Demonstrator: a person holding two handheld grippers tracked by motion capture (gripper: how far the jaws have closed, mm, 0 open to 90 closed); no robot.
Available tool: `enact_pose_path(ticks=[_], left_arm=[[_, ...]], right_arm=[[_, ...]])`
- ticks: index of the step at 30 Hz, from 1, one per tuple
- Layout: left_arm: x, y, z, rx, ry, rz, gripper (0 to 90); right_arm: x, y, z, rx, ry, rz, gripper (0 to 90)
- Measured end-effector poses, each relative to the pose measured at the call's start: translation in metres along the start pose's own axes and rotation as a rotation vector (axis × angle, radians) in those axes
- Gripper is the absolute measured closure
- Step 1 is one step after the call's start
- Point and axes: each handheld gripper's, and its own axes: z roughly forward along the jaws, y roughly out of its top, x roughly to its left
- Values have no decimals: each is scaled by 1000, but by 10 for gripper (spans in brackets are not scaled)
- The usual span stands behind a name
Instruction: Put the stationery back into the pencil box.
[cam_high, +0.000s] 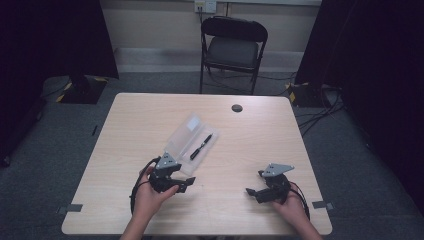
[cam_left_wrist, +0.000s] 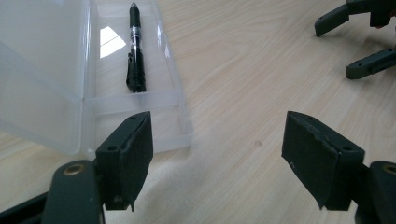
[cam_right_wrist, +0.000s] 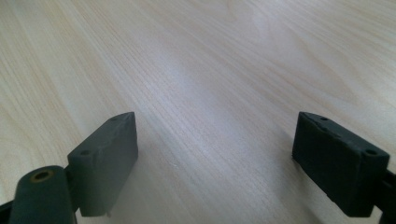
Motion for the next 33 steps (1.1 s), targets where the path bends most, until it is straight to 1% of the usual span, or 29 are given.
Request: enact_pose_path(ticks=[1, 3, 5, 6, 7, 12, 13, 14, 15, 16, 17, 19, 20, 22, 23, 26, 33], left_arm=[[0, -1, -2, 7, 10, 6, 251], [0, -4, -4, -2, 4, 7, 251], [0, -6, -6, -2, 9, 6, 251], [1, -8, -8, -1, 9, 18, 251], [0, -10, -10, -2, 14, 4, 252], [1, -15, -15, -7, 17, -6, 253], [2, -19, -17, 4, 28, -10, 252], [3, -20, -18, 1, 26, -13, 252], [4, -21, -19, 7, 32, -6, 252], [5, -23, -20, 2, 36, -7, 253], [6, -23, -22, 8, 39, -6, 252], [7, -26, -22, -2, 39, -11, 253], [8, -26, -23, 7, 42, -10, 253], [9, -28, -23, 3, 34, -15, 252], [10, -30, -24, 8, 30, -5, 252], [12, -32, -25, 10, 21, -4, 247], [21, -45, -30, 25, 44, -10, 247]], right_arm=[[0, 0, 0, 1, 0, 1, 135], [0, 0, 0, 0, 1, 0, 135], [0, 0, 0, 0, 0, 0, 135], [0, 0, 0, 0, 0, 0, 135], [0, 0, 0, 1, 1, 0, 135], [0, 0, 0, 0, -1, 1, 134], [0, 0, 0, 0, -1, 1, 135], [0, 0, 0, 0, -1, 1, 134], [0, 0, 0, 0, -1, 1, 135], [0, 0, 0, 0, -1, 1, 135], [0, 0, 0, 0, -1, 1, 135], [0, 0, 0, 0, -1, 1, 135], [0, 0, 0, 0, -1, 1, 135], [0, 0, 0, 0, -1, 1, 135], [0, 0, 0, 0, -1, 1, 135], [0, 0, 0, 0, -1, 1, 135], [0, 0, 0, 0, -1, 2, 135]])
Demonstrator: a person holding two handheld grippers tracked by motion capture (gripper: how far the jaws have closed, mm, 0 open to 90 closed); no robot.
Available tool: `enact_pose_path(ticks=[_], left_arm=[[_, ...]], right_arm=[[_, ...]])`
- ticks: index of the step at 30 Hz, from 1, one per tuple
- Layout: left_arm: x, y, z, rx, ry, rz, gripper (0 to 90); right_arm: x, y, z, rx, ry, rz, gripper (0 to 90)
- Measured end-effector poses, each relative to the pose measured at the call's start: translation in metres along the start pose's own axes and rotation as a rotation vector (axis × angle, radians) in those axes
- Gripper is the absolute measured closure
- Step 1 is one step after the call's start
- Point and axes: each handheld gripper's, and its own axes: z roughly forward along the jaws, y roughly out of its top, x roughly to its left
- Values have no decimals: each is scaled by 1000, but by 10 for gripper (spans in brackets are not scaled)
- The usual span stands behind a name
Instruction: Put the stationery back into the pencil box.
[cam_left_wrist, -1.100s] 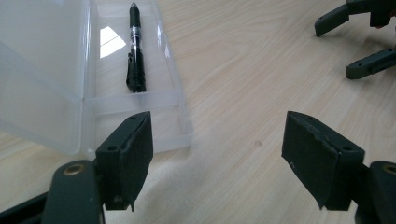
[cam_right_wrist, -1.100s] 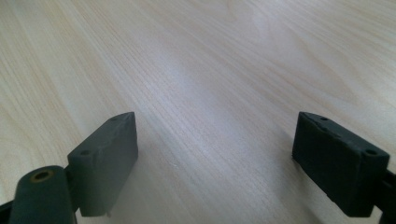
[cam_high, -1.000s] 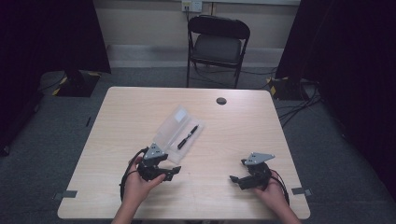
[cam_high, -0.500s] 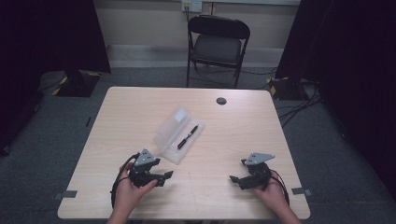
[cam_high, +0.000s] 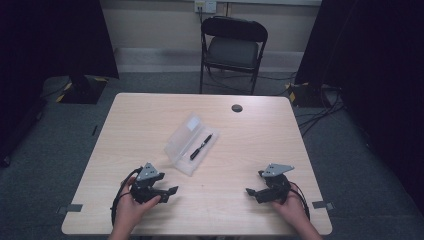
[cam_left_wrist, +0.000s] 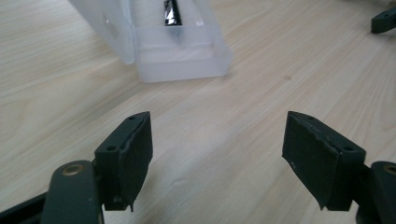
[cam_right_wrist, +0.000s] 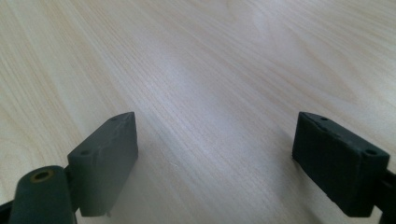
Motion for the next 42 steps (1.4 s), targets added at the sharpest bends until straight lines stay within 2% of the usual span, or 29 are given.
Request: enact_pose_path(ticks=[6, 11, 14, 18, 19, 20, 22, 23, 25, 28, 31, 33, 34, 36, 42], left_arm=[[4, -6, -5, -6, 19, 12, 244], [6, -9, -6, 8, 38, 24, 235], [9, -13, -7, 6, 46, 7, 232], [12, -15, -7, 12, 55, 11, 231], [12, -17, -8, 22, 72, 4, 231], [14, -17, -8, 25, 77, 20, 231], [15, -18, -9, 14, 81, 9, 231], [16, -18, -9, 16, 88, 23, 230], [16, -19, -10, 11, 89, 16, 229], [18, -21, -9, 27, 106, 34, 222], [19, -22, -8, 38, 111, 29, 208], [20, -23, -9, 49, 124, 50, 202], [20, -23, -9, 69, 123, 59, 192], [21, -24, -8, 72, 122, 34, 165], [21, -23, -8, 73, 115, 34, 150]], right_arm=[[0, 0, 0, 0, 0, 0, 135], [0, 0, 0, 0, 0, 0, 135], [0, 0, 0, 1, 0, 0, 134], [1, 0, 0, 1, 1, -2, 134], [1, 0, 0, 1, 1, -2, 135], [1, 0, 0, 1, 1, -1, 134], [1, 0, 0, 1, 1, -2, 135], [1, 0, 0, 1, 1, -2, 135], [1, 0, 0, 1, 1, -1, 134], [1, 0, 0, 1, 1, -1, 135], [1, 0, 0, 1, 2, -2, 135], [1, 0, 0, 0, 2, -3, 135], [1, 0, 0, 0, 2, -3, 134], [1, 0, 0, 0, 2, -3, 135], [1, 0, 0, 0, 1, 0, 135]])
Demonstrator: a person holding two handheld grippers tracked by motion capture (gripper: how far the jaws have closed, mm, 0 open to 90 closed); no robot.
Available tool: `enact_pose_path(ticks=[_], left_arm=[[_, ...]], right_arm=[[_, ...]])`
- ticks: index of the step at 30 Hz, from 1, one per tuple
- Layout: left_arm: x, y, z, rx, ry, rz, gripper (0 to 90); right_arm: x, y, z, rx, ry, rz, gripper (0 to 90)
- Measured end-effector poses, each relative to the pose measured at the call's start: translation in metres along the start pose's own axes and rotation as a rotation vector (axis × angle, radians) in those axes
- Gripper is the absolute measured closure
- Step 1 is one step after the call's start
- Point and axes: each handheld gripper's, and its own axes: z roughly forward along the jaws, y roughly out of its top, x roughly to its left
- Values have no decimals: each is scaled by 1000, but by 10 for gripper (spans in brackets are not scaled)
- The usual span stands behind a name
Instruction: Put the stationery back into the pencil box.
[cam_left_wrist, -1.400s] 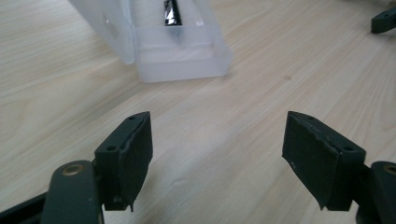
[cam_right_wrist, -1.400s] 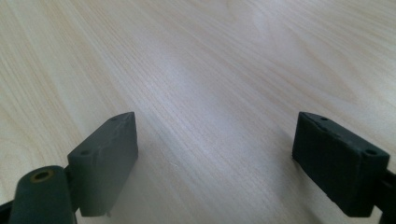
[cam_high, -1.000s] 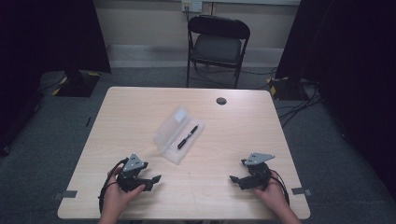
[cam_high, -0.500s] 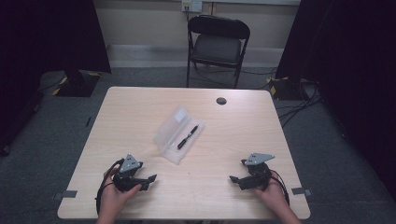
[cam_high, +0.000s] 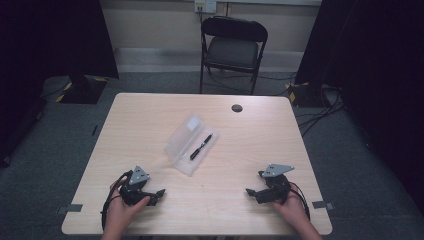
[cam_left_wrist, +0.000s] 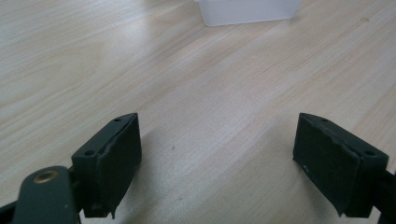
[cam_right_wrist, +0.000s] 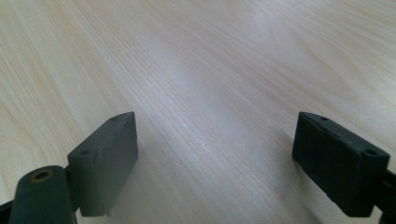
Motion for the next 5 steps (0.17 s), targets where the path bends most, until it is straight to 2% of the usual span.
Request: enact_pose_path(ticks=[5], left_arm=[[0, 0, 0, 5, 0, 3, 144]], right_arm=[[0, 0, 0, 2, -1, -1, 134]])
